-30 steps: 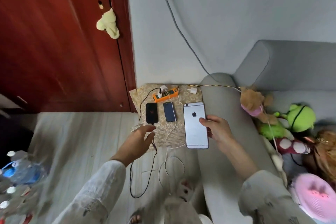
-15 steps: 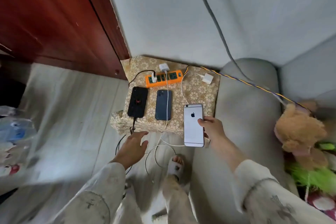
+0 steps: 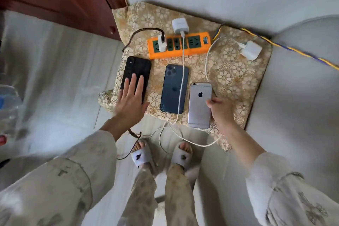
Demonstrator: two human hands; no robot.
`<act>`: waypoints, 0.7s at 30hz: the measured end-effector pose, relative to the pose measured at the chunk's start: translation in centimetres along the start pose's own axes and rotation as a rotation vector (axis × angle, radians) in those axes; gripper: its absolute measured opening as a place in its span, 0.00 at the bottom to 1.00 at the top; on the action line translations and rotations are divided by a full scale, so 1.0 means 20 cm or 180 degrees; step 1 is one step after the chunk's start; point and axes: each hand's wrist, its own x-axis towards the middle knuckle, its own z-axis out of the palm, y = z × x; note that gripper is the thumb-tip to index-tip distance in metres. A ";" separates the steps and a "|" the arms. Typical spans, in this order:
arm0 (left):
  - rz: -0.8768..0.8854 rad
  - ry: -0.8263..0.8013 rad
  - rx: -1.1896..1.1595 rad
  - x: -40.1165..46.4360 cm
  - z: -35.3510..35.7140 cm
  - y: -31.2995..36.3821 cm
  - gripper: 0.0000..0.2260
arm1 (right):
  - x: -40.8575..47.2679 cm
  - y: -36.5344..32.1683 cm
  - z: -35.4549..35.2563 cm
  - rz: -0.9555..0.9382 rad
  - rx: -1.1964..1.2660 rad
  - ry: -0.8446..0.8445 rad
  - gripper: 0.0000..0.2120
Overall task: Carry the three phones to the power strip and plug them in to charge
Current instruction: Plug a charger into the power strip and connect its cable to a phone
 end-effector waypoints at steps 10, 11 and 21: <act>-0.0134 -0.0331 0.0479 0.13 -0.01 -0.01 0.42 | -0.03 -0.19 -0.05 -0.1022 -0.1685 0.0507 0.13; -0.0104 -0.0358 0.0485 0.13 -0.02 -0.02 0.42 | -0.03 -0.24 -0.04 -0.1206 -0.1745 0.0463 0.13; -0.0232 -0.0115 0.0418 0.14 0.01 -0.04 0.45 | 0.32 -0.89 0.24 -0.2072 -0.2408 0.0708 0.24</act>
